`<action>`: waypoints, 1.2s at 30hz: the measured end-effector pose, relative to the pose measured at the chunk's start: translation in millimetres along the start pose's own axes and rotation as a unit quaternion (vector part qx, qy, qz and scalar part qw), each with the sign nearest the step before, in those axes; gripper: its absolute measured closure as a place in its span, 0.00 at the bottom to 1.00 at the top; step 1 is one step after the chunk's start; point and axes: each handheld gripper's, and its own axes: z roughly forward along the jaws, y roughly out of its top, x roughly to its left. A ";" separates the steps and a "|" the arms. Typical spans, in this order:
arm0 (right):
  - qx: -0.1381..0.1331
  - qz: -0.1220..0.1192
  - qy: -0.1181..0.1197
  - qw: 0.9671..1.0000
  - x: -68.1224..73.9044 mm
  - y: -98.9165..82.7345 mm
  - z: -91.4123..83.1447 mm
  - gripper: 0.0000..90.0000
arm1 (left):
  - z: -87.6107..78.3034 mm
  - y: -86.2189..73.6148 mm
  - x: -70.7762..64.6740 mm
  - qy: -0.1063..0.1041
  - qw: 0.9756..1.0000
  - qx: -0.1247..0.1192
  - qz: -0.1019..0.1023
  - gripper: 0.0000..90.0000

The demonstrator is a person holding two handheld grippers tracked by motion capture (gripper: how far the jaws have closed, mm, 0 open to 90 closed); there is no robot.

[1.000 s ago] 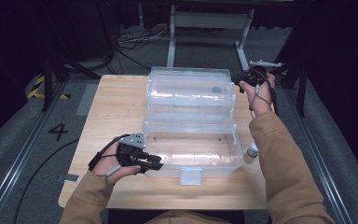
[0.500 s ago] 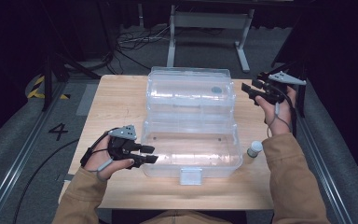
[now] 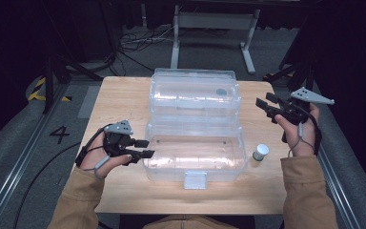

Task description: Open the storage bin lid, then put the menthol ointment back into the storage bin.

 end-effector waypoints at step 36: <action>0.061 -0.008 -0.025 0.998 0.5 -12.1 -46.2 0.53 | -26.8 4.3 38.5 0.110 0.992 -0.038 -0.052 0.43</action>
